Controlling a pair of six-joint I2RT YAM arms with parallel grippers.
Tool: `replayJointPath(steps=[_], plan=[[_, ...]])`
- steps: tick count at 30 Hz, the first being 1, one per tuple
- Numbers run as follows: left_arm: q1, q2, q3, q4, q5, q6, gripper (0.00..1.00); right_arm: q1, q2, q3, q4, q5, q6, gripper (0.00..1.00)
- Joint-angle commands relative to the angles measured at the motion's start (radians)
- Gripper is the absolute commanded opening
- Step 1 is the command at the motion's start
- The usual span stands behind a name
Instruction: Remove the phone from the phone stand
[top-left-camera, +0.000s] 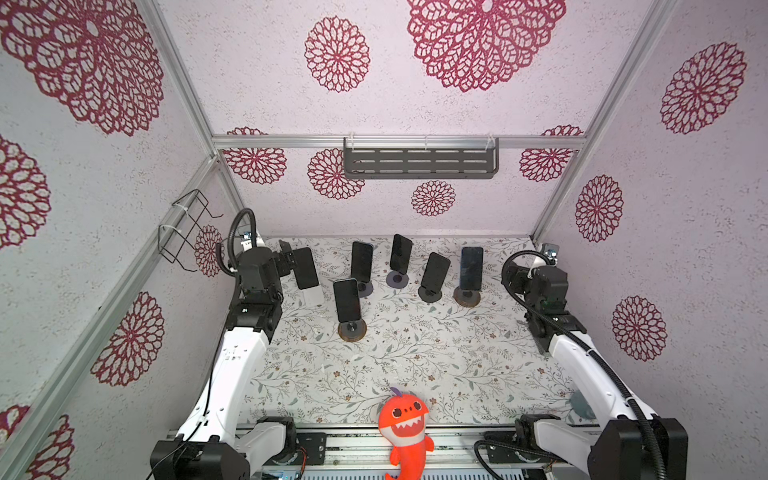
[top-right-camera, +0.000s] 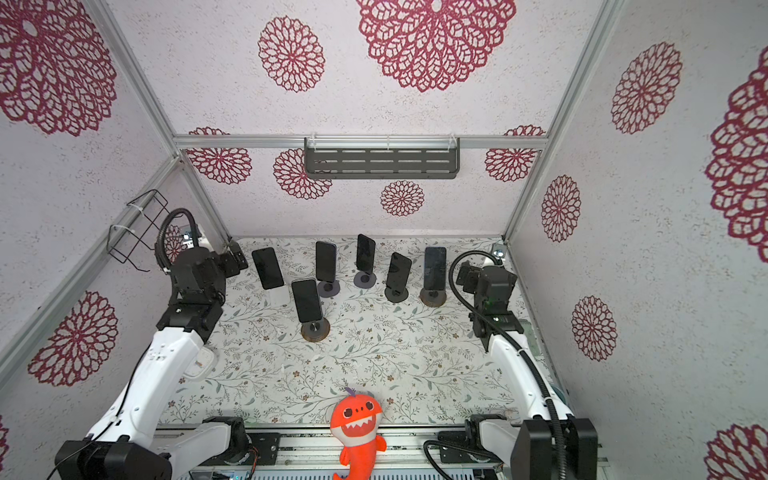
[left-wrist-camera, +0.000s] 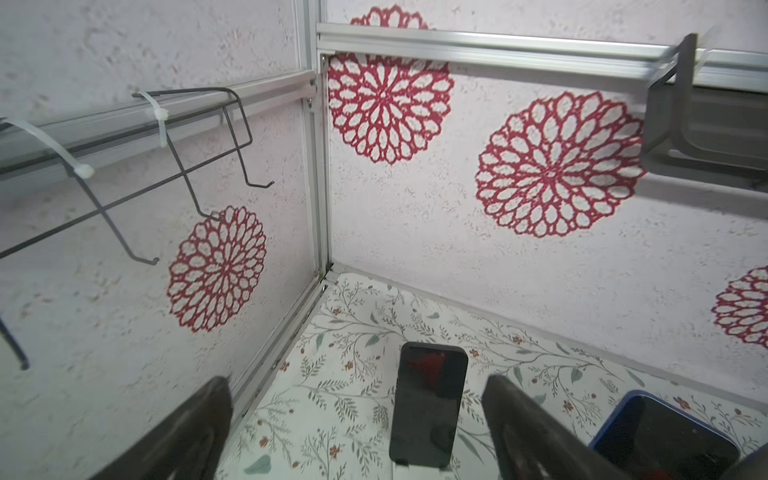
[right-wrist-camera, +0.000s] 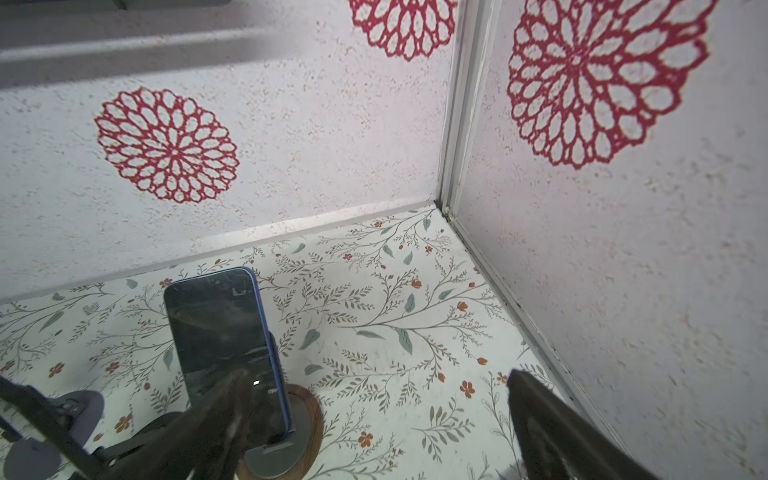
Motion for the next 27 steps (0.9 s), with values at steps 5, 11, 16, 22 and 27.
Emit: replayJointPath(steps=[5,11,16,22,27], plan=[[0.108,0.081,0.153,-0.297,0.386,-0.079,0.98,0.066,0.159,0.243,-0.416,-0.1,0.097,0.99],[0.181,0.163,0.152,-0.27,0.519,-0.081,1.0,0.111,0.305,0.331,-0.407,-0.088,0.084,0.99],[0.183,0.188,0.088,-0.23,0.51,-0.086,1.0,0.112,0.396,0.359,-0.343,-0.106,0.053,0.99],[0.209,0.175,0.052,-0.208,0.53,-0.098,0.99,0.115,0.458,0.349,-0.207,-0.182,0.008,0.99],[0.213,0.195,0.053,-0.21,0.561,-0.114,1.0,0.118,0.517,0.39,-0.192,-0.198,-0.017,0.99]])
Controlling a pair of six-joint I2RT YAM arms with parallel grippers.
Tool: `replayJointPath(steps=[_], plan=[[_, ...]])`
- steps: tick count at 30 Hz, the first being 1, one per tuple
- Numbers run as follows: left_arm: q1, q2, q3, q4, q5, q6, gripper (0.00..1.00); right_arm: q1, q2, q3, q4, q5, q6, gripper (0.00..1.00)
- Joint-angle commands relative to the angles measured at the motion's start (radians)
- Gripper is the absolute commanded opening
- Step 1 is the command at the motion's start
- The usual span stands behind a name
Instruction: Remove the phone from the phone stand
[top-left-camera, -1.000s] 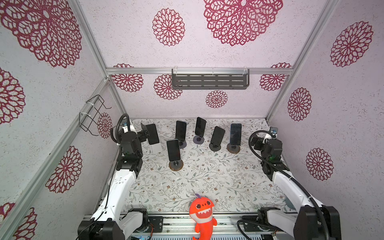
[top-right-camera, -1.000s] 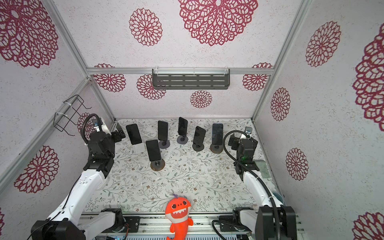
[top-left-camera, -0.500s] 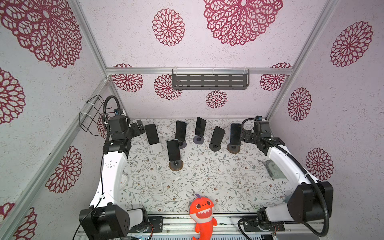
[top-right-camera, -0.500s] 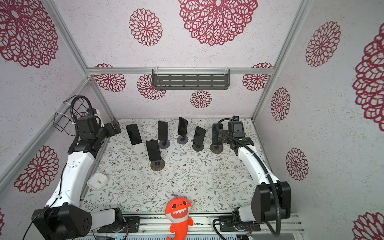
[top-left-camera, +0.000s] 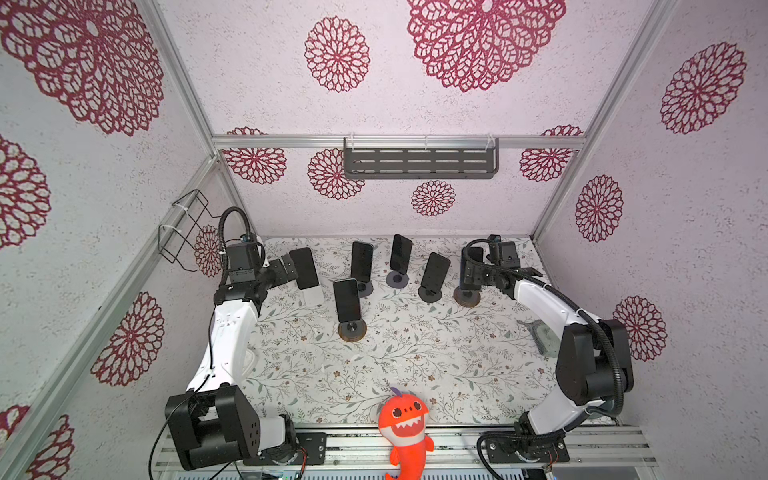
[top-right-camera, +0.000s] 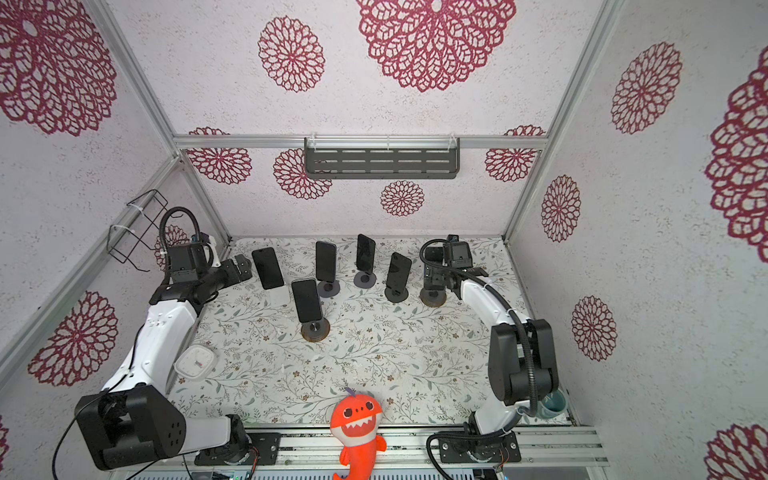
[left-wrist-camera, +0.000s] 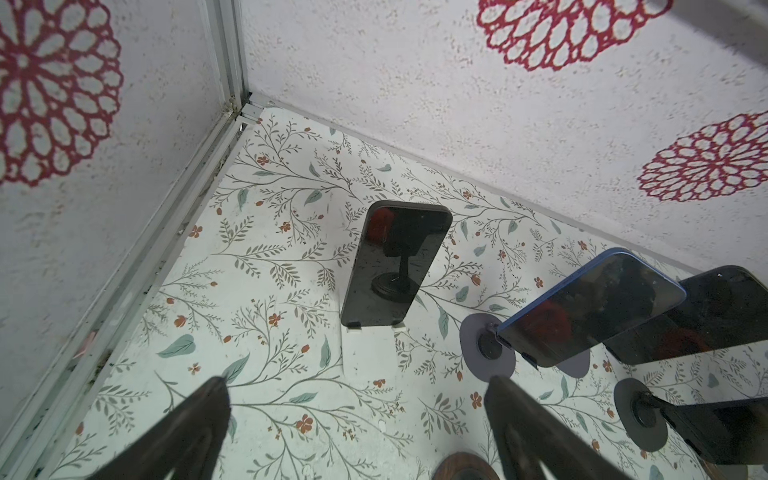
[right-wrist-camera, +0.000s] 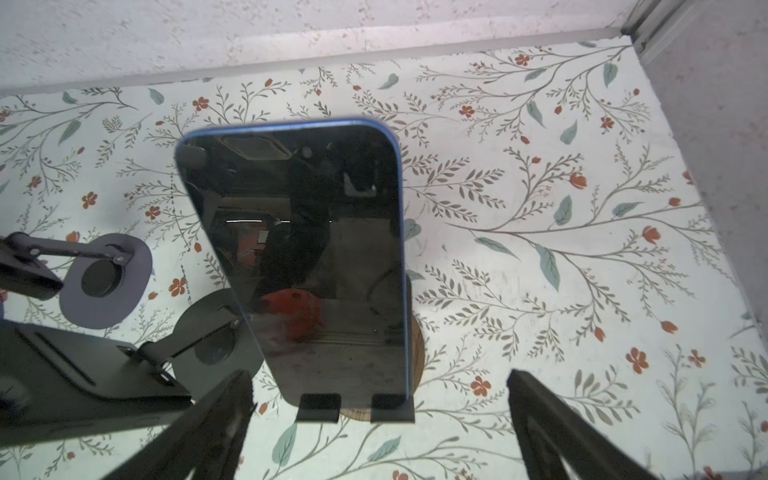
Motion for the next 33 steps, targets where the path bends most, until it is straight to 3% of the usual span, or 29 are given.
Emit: replayJointPath(steps=[1,33], plan=[[0.007,0.008,0.002,0.027,0.037,-0.025,1.0,0.005,0.02,0.054,0.048,-0.021,-0.037,0.99],[0.03,-0.01,-0.009,0.041,0.052,-0.028,0.99,0.016,0.13,0.124,0.054,-0.038,-0.008,0.96]])
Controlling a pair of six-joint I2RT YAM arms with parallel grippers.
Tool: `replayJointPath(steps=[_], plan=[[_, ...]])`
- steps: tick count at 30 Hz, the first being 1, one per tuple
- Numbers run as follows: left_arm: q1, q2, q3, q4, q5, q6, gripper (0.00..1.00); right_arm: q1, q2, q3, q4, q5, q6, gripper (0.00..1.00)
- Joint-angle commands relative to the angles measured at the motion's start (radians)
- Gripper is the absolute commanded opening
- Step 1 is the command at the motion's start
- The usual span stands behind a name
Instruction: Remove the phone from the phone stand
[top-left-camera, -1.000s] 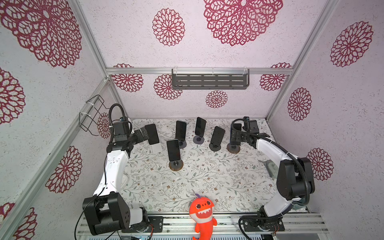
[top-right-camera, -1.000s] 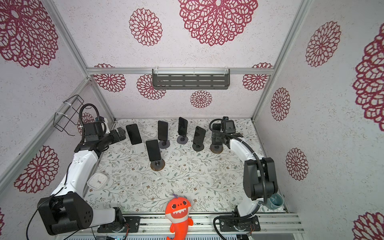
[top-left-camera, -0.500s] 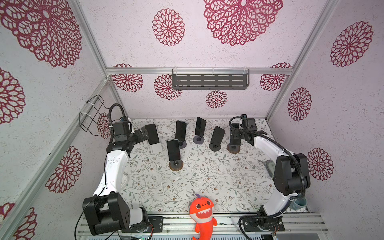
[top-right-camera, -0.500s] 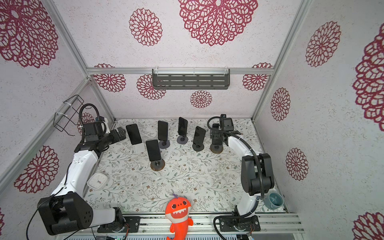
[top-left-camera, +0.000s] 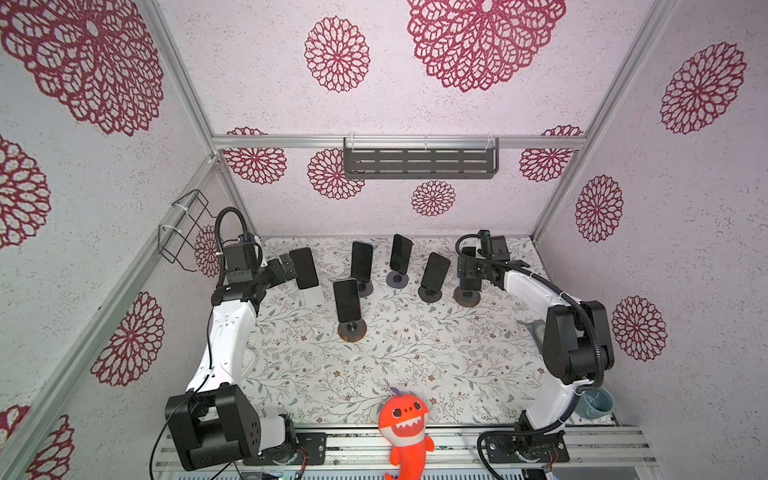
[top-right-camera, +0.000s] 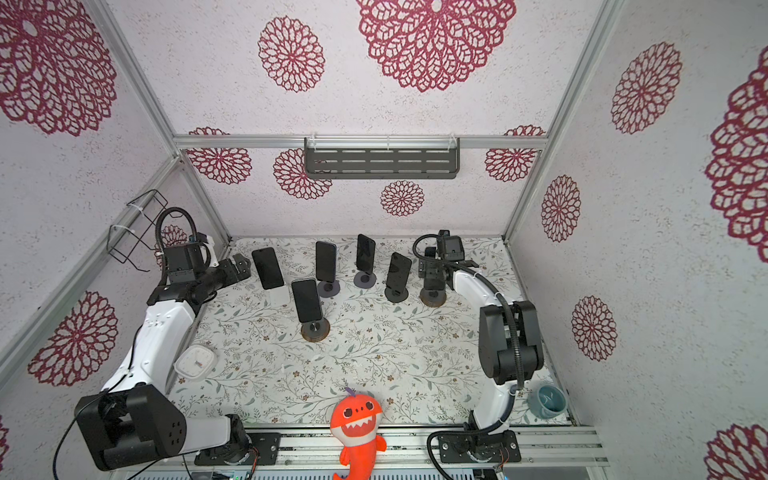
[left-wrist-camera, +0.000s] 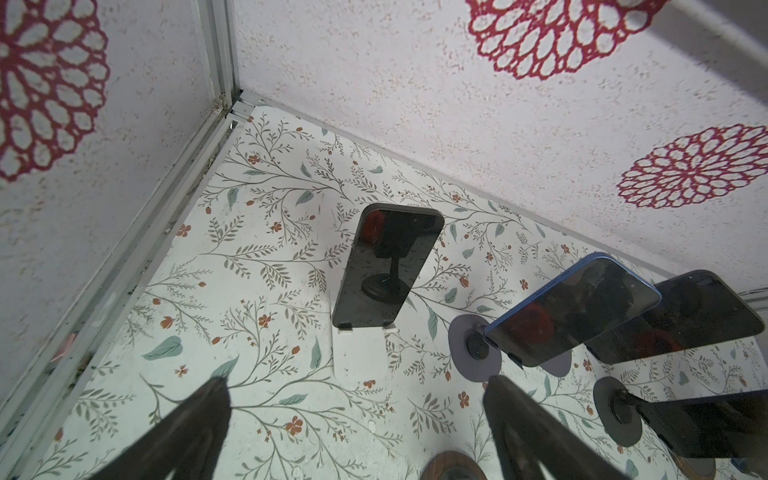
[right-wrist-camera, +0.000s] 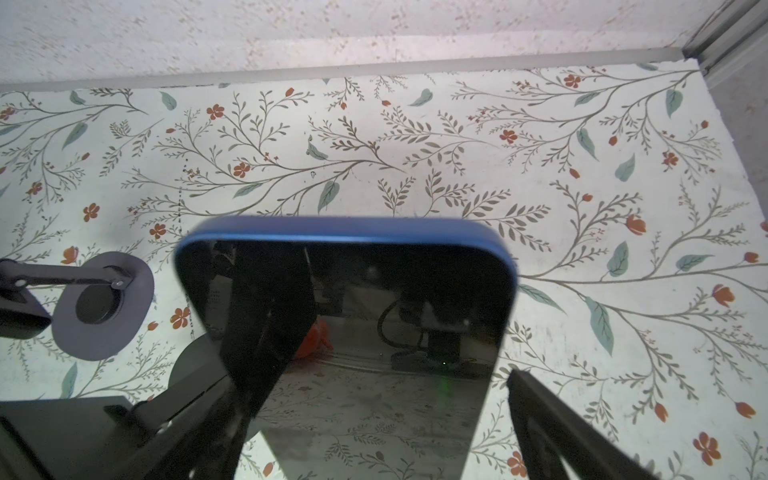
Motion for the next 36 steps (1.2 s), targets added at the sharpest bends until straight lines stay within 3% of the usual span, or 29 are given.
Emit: replayJointPath(steps=[1,13,36], plan=[[0.011,-0.011,-0.009,0.031,0.011,-0.015,0.99,0.005,-0.005,0.018,0.024,-0.009,0.017,0.94],[0.021,-0.015,-0.011,0.036,0.018,-0.024,0.98,0.005,0.002,0.02,0.027,-0.014,0.022,0.78],[0.044,-0.003,-0.008,0.035,0.026,-0.03,0.98,0.006,-0.12,0.058,-0.102,-0.008,0.019,0.74]])
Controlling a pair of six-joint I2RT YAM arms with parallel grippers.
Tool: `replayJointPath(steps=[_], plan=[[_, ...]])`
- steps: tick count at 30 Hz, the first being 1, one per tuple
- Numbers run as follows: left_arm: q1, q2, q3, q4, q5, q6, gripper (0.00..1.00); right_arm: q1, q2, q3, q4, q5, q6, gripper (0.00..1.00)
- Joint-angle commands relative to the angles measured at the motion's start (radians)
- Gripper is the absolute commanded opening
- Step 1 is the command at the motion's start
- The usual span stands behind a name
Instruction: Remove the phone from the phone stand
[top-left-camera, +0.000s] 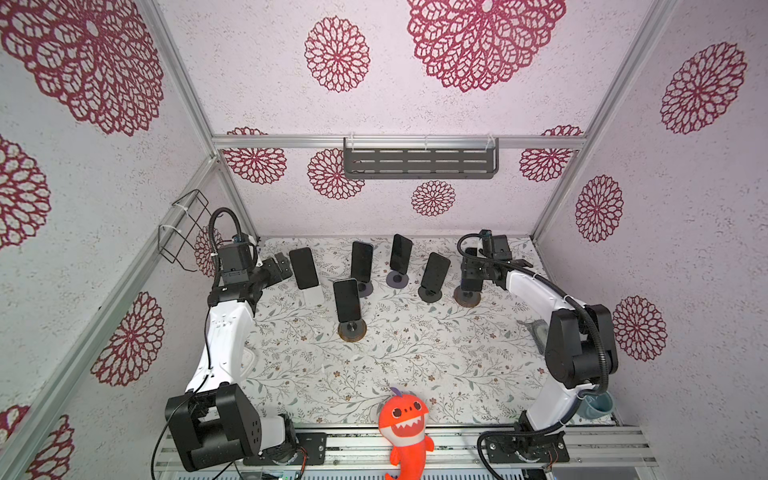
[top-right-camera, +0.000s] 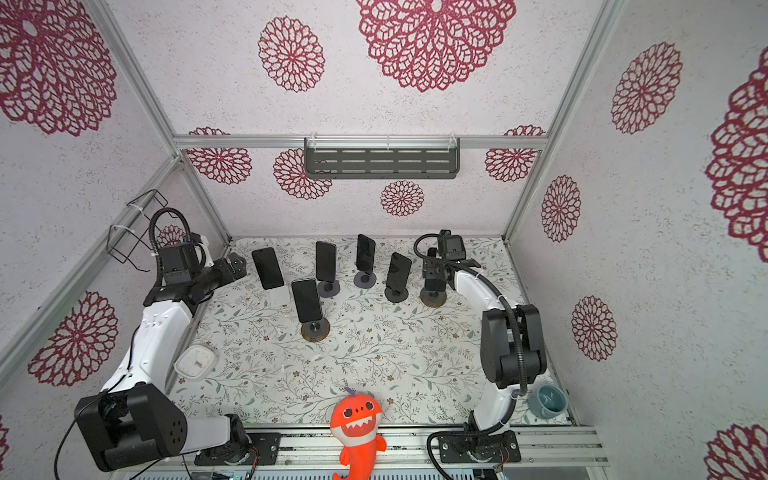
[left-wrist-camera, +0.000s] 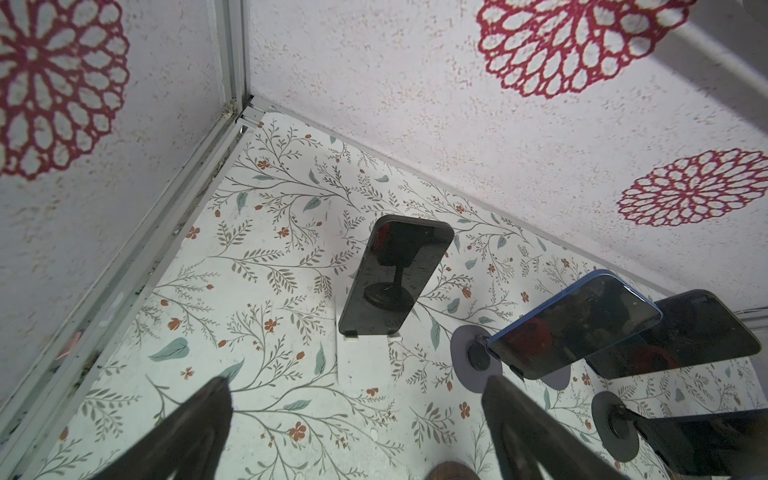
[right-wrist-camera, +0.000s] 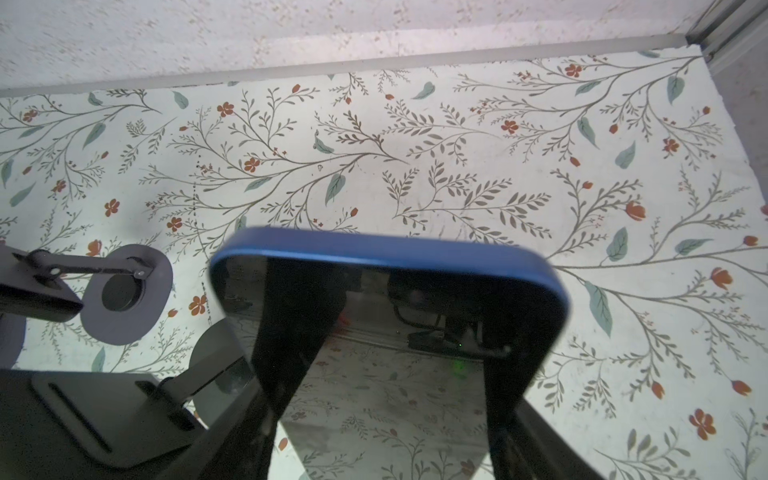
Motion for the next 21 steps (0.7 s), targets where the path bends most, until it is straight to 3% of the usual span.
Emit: replayJointPath(steps=[1,12,21], plan=[[0.01,-0.003,-0.008,0.022,0.014,-0.015,0.98,0.004,-0.079,0.053,-0.038,0.008,0.005,0.74],[0.014,-0.004,-0.01,0.022,0.013,-0.013,0.98,0.004,-0.089,0.093,-0.076,0.042,0.001,0.74],[0.014,0.0,-0.009,0.022,0.02,-0.017,0.98,0.01,-0.192,0.159,-0.294,0.089,0.035,0.73]])
